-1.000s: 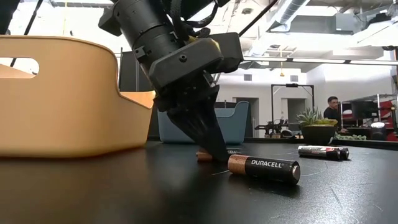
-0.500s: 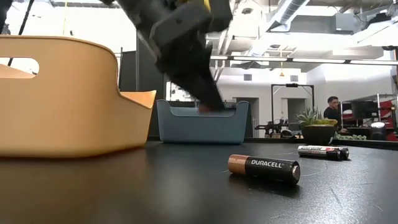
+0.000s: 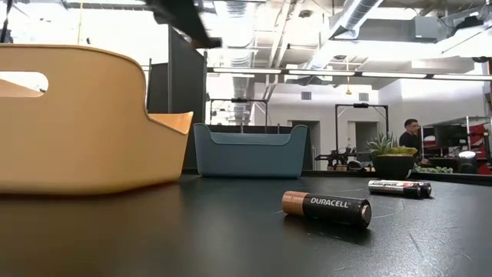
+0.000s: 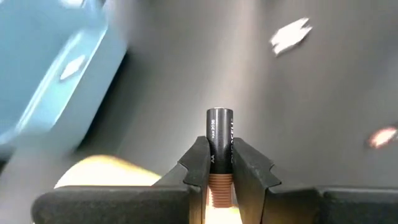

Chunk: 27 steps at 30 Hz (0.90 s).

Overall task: Sort batteries
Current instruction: Put the top black battery into the orange bin

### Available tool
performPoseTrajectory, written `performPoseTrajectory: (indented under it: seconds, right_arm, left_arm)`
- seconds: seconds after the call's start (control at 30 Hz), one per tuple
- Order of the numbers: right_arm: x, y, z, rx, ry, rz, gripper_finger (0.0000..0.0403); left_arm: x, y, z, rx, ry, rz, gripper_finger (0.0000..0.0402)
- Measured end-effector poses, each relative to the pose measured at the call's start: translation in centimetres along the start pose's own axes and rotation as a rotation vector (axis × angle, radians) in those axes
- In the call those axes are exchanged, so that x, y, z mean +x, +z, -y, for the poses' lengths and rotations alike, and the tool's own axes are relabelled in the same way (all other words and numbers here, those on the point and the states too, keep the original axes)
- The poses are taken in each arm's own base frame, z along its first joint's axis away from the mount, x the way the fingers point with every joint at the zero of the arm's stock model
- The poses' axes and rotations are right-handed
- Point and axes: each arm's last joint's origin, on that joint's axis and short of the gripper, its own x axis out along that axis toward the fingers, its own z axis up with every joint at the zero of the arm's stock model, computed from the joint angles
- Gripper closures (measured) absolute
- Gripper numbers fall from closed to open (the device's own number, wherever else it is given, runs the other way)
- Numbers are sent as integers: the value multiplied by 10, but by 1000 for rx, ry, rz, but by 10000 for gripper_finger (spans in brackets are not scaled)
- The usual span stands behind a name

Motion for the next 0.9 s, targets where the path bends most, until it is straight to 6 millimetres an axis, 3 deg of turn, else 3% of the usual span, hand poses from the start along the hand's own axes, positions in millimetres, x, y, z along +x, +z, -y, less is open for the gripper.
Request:
performPoseTrajectory:
  seconds: [0.13,0.5,0.7,0.9]
  right_arm:
    - [-1,-2,-2,-8,13,-18,182]
    - [-20,-17,-28,19,177,-170,182]
    - [-31,-25,-41,125,232,-269,182]
    - [-31,-31,-66,83,290,-300,182]
  left_arm:
    - [-2,-19,-10,-25,101,-161,361]
    - [35,-72,-20,-42,163,-385,350]
    - [47,-82,-27,-50,183,-416,339]
    - [48,-82,-27,-46,168,-408,327]
